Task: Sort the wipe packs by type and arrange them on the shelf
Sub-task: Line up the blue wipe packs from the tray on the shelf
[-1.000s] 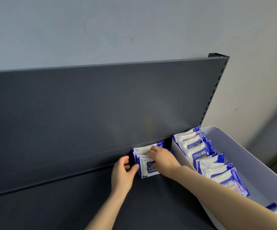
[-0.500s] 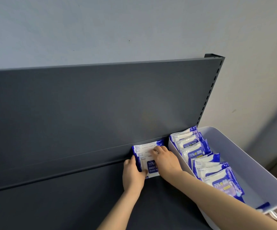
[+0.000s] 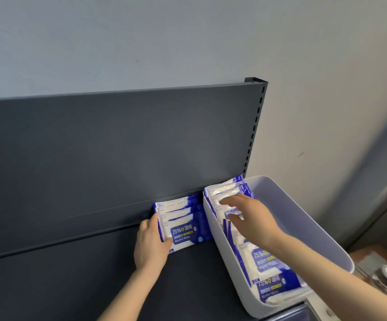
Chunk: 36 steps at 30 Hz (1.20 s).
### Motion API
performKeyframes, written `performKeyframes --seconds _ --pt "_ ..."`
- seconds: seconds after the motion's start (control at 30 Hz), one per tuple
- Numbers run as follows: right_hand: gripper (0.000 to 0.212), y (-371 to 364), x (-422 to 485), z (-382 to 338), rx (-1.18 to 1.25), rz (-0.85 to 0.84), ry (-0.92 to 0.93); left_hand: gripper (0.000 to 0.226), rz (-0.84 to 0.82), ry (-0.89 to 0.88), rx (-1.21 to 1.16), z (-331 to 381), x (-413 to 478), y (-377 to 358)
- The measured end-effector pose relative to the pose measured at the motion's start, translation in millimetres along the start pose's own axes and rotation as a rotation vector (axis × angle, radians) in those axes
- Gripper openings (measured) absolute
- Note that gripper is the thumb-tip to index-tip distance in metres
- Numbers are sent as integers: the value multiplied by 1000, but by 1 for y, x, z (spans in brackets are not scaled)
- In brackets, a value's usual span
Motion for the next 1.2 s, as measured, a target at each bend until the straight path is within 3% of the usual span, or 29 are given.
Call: performKeyframes --seconds 0.13,0.33,0.5,0.63,0.77,0.97,1.2 --pt "35 24 -33 41 -27 -143 -18 71 43 -52 169 3 -7 1" --pt "74 15 -66 66 -195 -369 90 66 68 -97 291 29 -27 5" --pt "68 9 -68 70 -205 -300 104 36 92 -322 64 102 -50 16" --pt "51 17 -69 76 -144 -325 104 37 -152 -480 169 156 -65 12" --pt "43 24 -79 81 -139 -329 88 45 -274 -488 374 174 -70 -1" --pt "42 39 -86 91 -117 -253 83 50 -283 -477 498 178 -74 -20" --pt "41 51 -91 90 -111 -198 79 15 -339 -439 329 176 -80 -21"
Point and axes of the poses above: each hand's wrist, its own x-axis towards the middle knuckle, its own y-axis out of the back of the hand, z = x × y, the point moved 1 cm from there along x, towards the middle knuckle, and after that the axes turned 9 degrees about y, right-handed, at the moved point
